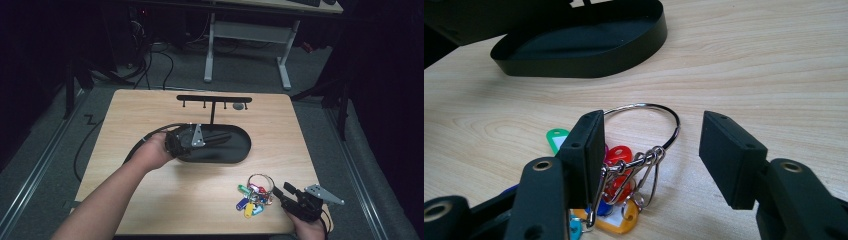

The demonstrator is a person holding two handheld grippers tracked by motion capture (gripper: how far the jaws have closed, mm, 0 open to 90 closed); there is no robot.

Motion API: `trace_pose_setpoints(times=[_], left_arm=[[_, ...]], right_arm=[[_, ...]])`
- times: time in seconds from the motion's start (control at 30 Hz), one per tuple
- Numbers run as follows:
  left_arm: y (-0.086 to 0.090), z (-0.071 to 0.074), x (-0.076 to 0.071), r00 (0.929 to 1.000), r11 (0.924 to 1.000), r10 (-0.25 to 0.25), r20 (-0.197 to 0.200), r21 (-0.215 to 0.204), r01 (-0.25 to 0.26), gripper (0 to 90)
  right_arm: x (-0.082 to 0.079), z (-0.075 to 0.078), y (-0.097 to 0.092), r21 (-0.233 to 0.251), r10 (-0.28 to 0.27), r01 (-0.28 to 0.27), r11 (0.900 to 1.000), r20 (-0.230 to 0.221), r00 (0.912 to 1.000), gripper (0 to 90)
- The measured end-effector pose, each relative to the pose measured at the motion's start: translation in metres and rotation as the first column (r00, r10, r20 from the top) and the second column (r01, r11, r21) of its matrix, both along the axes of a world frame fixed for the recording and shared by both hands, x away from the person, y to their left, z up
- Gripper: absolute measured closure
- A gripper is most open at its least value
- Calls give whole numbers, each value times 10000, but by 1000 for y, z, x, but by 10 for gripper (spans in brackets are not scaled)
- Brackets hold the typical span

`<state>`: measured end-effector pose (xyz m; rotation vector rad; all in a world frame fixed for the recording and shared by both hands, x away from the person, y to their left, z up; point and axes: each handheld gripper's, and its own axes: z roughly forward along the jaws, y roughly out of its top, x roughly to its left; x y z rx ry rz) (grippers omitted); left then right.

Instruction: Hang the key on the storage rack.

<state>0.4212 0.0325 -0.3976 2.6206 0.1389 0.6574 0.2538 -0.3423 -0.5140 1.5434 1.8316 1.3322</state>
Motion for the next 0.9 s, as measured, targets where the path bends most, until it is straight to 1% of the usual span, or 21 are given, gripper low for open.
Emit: trace_pose_setpoints(times=[0.1, 0.2, 0.23, 0.37, 0.43, 0.53, 0.77, 0.8, 0.83, 0.9], left_arm=[[-6, -3, 6, 9995, 9999, -55, 321, 118, 51, 747], [-11, -6, 13, 9986, 9996, -91, 520, 265, 77, 747], [-12, -7, 15, 9985, 9996, -108, 537, 261, 94, 747], [-16, -17, 26, 9993, 10000, 26, 386, 46, -27, 747], [-18, -22, 30, 9989, 9999, -5, 460, 166, -3, 747], [-21, -29, 36, 9986, 9998, -11, 520, 221, 0, 747], [-24, -42, 45, 9946, 9984, -78, 1040, 573, 18, 746], [-25, -44, 46, 9947, 9986, -69, 1027, 531, 15, 746], [-25, -45, 47, 9950, 9983, -73, 997, 585, 14, 746], [-27, -49, 47, 9939, 9970, -148, 1096, 773, 63, 745]], right_arm=[[0, 0, 0, 6, 23, -23, 10000, 5, 10000, 440], [0, 0, 0, 59, 32, -32, 10000, 13, 10000, 440], [0, 0, 0, 87, 29, -29, 10000, 0, 10000, 440], [-1, 0, -1, 149, 36, -36, 9999, -26, 10000, 440], [-1, 0, -1, 192, 29, -28, 9998, -37, 10000, 441], [-1, -1, -1, 208, 54, -53, 9998, -29, 10000, 441], [0, -2, -2, 230, 95, -93, 9997, -89, 9999, 441], [0, -2, -2, 242, 103, -100, 9997, -97, 9999, 441], [0, -2, -2, 249, 109, -106, 9996, -104, 9999, 441], [-1, -2, -2, 262, 120, -117, 9996, -126, 9998, 441]])
